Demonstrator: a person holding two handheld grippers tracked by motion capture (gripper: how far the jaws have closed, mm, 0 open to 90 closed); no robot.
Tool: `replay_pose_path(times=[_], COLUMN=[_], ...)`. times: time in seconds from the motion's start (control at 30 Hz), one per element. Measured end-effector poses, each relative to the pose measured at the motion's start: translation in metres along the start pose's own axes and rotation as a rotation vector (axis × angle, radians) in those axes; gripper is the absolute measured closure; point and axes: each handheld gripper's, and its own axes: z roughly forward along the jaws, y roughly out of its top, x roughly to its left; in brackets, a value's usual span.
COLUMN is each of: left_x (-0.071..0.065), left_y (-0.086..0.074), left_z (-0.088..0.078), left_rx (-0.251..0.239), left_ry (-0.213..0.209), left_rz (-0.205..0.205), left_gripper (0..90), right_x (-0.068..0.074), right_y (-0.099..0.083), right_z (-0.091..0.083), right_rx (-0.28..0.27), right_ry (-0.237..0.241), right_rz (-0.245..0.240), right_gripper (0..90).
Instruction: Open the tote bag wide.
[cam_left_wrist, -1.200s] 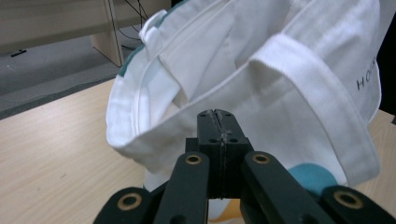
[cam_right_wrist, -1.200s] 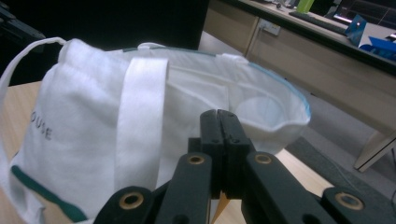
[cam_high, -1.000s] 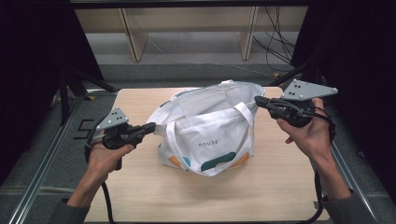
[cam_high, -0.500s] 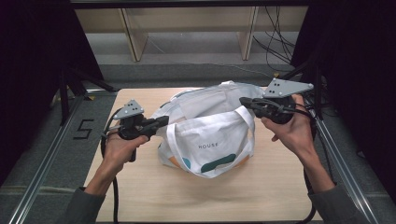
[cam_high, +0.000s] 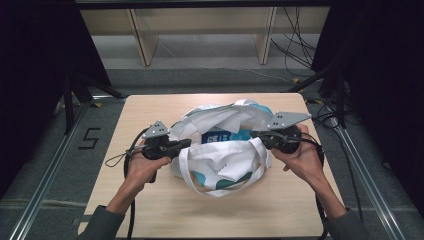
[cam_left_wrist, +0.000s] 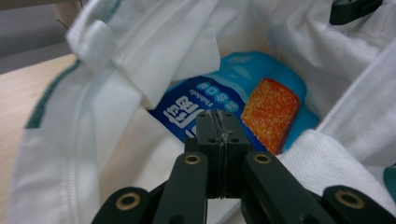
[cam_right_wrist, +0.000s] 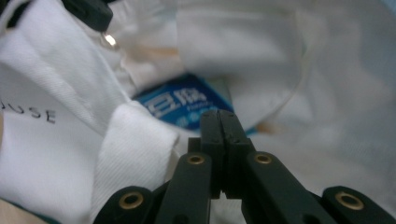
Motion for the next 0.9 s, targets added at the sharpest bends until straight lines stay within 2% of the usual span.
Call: replay_pose_path(times=[0.03,0.07,0.13,0.2,0.23,0.3,0.37,0.4,0.43,0.47,0.5,0.53,0.57,0.6,0.63,0.67,0.7,0.73,0.77,0.83,0.9], left_x=[0.000,-0.001,-0.002,-0.001,-0.001,-0.001,0.000,0.000,0.000,0.001,0.001,0.002,0.003,0.005,0.006,0.008,0.009,0.010,0.009,0.004,0.001], left_y=[-0.003,-0.007,-0.014,-0.021,-0.024,-0.027,-0.031,-0.033,-0.035,-0.037,-0.039,-0.042,-0.044,-0.046,-0.048,-0.050,-0.053,-0.056,-0.055,-0.048,-0.038], left_z=[0.004,0.007,0.014,0.021,0.024,0.030,0.036,0.039,0.041,0.042,0.044,0.046,0.047,0.047,0.049,0.050,0.052,0.052,0.052,0.048,0.042], left_rx=[0.000,0.002,0.013,0.020,0.026,0.032,0.051,0.062,0.073,0.081,0.092,0.105,0.112,0.132,0.130,0.146,0.146,0.160,0.166,0.154,0.125], left_ry=[-0.010,-0.015,-0.020,-0.029,-0.031,-0.033,-0.023,-0.016,-0.010,0.004,0.012,0.017,0.011,0.012,0.014,0.011,0.014,0.010,0.013,0.016,0.019], left_rz=[-0.003,-0.017,-0.012,-0.020,-0.029,-0.038,-0.018,-0.009,0.003,0.013,0.010,0.024,0.019,0.025,0.020,0.024,0.015,0.007,0.015,0.024,0.037], left_gripper=[88.7,88.7,88.7,88.7,88.7,88.9,89.1,89.2,89.2,89.2,89.3,89.3,89.4,89.4,89.4,89.4,89.4,89.4,89.4,89.4,89.2], right_x=[0.002,0.002,0.002,0.002,0.002,0.002,0.003,0.003,0.003,0.003,0.002,0.003,0.005,0.005,0.008,0.008,0.010,0.013,0.013,0.014,0.015], right_y=[-0.005,-0.010,-0.022,-0.031,-0.036,-0.045,-0.054,-0.057,-0.062,-0.065,-0.067,-0.069,-0.071,-0.073,-0.075,-0.076,-0.078,-0.080,-0.083,-0.081,-0.072], right_z=[0.004,0.007,0.012,0.015,0.017,0.021,0.025,0.027,0.029,0.030,0.029,0.030,0.030,0.030,0.029,0.030,0.030,0.030,0.031,0.030,0.025], right_rx=[0.016,0.026,0.025,0.029,0.032,0.032,0.059,0.057,0.064,0.050,0.035,0.040,0.059,0.058,0.076,0.082,0.097,0.111,0.109,0.116,0.102], right_ry=[-0.002,0.007,0.010,0.021,0.018,0.019,0.028,0.026,0.032,0.048,0.031,0.031,0.039,0.034,0.039,0.039,0.042,0.044,0.041,0.041,0.017], right_rz=[0.013,0.002,0.032,0.038,0.057,0.055,0.075,0.071,0.097,0.103,0.100,0.102,0.114,0.094,0.113,0.088,0.086,0.111,0.086,0.091,0.057], right_gripper=[90.0,90.0,90.0,90.0,90.0,90.0,90.0,90.0,90.0,90.0,90.0,90.0,90.0,90.0,90.0,90.0,90.0,90.0,90.0,90.0,90.0])
